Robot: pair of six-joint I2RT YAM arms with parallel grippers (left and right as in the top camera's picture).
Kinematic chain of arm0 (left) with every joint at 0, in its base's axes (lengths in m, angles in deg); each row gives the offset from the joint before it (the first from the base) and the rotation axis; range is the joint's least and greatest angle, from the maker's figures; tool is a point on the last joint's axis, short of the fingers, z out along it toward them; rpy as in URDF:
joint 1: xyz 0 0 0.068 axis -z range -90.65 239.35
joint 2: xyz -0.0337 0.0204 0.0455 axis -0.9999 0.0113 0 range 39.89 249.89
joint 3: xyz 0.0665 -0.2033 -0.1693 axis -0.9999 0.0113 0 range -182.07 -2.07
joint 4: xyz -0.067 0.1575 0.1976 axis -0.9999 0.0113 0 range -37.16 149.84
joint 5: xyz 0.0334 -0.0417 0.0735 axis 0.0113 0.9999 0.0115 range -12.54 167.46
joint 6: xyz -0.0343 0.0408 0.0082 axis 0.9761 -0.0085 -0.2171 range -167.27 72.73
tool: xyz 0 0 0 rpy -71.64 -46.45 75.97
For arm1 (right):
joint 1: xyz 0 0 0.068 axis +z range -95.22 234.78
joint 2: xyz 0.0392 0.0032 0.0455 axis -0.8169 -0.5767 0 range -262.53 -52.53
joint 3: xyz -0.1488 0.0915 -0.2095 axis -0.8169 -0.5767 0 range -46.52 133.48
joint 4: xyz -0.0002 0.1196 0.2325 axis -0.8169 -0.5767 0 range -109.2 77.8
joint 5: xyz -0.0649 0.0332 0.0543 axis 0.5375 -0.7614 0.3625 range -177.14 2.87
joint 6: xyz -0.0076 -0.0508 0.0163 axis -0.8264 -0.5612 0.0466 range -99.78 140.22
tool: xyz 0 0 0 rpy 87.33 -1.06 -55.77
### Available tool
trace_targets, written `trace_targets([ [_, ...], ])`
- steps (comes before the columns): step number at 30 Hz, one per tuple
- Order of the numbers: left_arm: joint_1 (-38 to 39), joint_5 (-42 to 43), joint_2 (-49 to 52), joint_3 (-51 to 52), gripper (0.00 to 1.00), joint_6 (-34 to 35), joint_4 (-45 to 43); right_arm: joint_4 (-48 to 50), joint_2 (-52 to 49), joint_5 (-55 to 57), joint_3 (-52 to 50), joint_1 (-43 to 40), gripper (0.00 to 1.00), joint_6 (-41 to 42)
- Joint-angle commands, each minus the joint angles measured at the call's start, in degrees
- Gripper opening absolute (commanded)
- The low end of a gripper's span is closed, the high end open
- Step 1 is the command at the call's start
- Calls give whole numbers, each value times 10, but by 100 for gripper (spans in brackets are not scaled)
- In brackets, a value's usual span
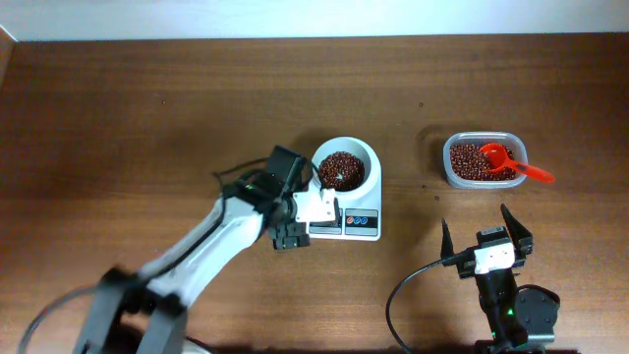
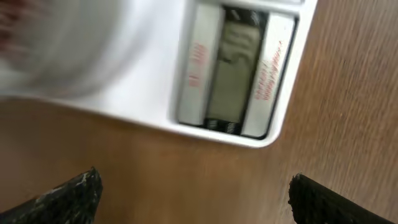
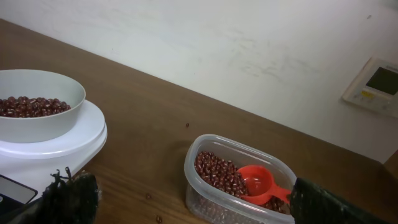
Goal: Scoop item into bowl and weigh 50g on scale
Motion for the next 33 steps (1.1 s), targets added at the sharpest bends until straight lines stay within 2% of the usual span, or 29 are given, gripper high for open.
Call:
trace_targets([
  [1,-1,-8,-138,7,99,7,-1,-3,6,3,-3,3,99,4],
  [8,-1,-29,-292,19,99,7,16,-3,6,3,-3,3,99,4],
  [12,-1,78,-337,100,99,7,6,-3,6,3,-3,3,99,4],
  [13,-1,98,-353,140,99,7,-22,-3,6,3,-3,3,99,4],
  [16,-1,129,-386,277,99,8,-219,-3,6,3,-3,3,99,4],
  [19,-2,128,-417,425,99,71,-445,-3,6,3,-3,3,99,4],
  [22,-2,126,-466,529,99,111,-553,-3,6,3,-3,3,99,4],
  [26,-29,117,-556,535,99,157,-461,-3,6,3,-3,3,99,4],
  [29,-63,117,-687,535,99,162,-307,-3,6,3,-3,3,99,4],
  [31,-82,98,-766,535,99,197,-287,-3,6,3,-3,3,99,4],
  [33,-108,85,-819,535,99,197,-287,-3,6,3,-3,3,99,4],
])
